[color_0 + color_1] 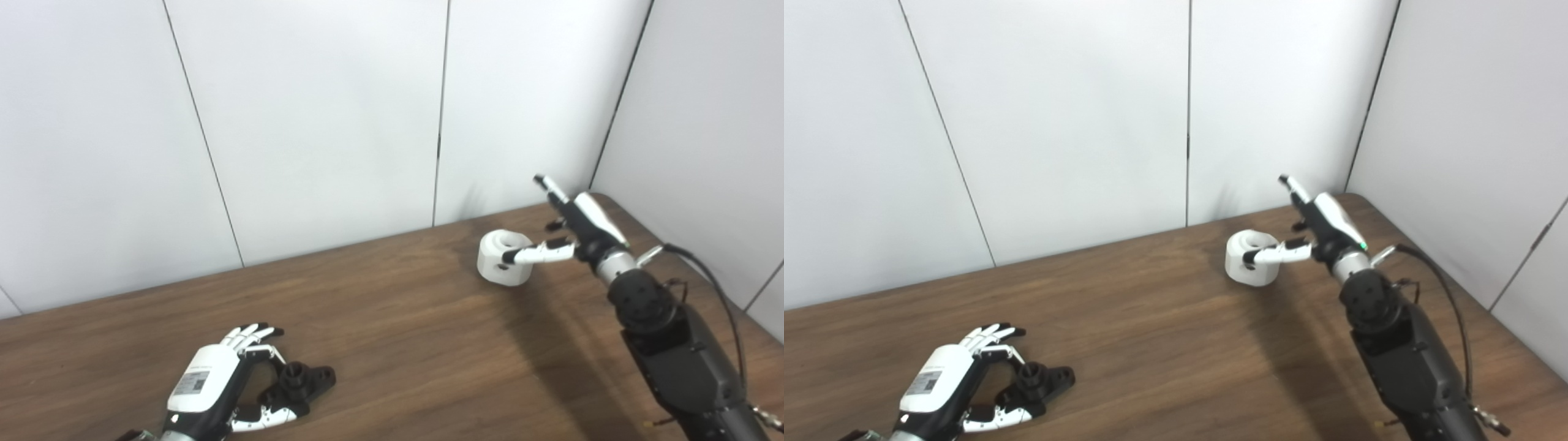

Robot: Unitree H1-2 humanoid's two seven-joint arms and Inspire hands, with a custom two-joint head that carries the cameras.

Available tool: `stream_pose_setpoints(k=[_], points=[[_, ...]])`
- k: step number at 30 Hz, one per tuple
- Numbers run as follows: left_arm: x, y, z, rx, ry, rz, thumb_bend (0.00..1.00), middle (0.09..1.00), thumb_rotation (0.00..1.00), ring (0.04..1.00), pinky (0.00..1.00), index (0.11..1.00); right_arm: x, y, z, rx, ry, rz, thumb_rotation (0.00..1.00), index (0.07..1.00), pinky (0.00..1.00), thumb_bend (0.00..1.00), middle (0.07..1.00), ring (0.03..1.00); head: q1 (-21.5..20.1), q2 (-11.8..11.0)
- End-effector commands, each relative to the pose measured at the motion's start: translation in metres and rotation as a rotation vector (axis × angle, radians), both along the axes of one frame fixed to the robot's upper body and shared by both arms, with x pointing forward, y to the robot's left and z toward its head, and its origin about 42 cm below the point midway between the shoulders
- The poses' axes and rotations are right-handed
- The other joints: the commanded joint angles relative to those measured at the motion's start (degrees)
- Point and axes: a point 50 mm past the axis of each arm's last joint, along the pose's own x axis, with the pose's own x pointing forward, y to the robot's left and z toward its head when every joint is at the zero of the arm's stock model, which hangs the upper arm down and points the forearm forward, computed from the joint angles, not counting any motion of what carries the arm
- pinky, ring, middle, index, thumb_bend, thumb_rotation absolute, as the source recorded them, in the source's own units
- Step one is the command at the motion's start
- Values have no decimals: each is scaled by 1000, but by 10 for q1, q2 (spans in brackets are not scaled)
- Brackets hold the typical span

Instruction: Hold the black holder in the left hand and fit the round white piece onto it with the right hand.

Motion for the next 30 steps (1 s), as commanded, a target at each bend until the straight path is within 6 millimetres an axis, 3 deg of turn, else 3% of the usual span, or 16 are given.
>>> stream_pose_setpoints(k=[1,13,24,30], points=[[-52,21,-73,244,274,-40,523,850,51,908,939,486,11,-9,22,-39,-38,7,403,1000,752,1000,1000,971,-1,1],[-53,18,-69,248,274,-51,523,848,51,907,925,486,29,-26,-13,12,119,33,420,1000,886,1000,1000,1000,0,4],[-56,18,-69,247,285,-51,522,847,51,910,929,486,36,-27,-30,-19,106,-17,406,1000,865,1000,1000,988,4,10],[-58,18,-69,245,285,-51,523,844,51,911,925,485,40,-20,-35,-44,113,-10,393,954,831,983,1000,977,5,13]])
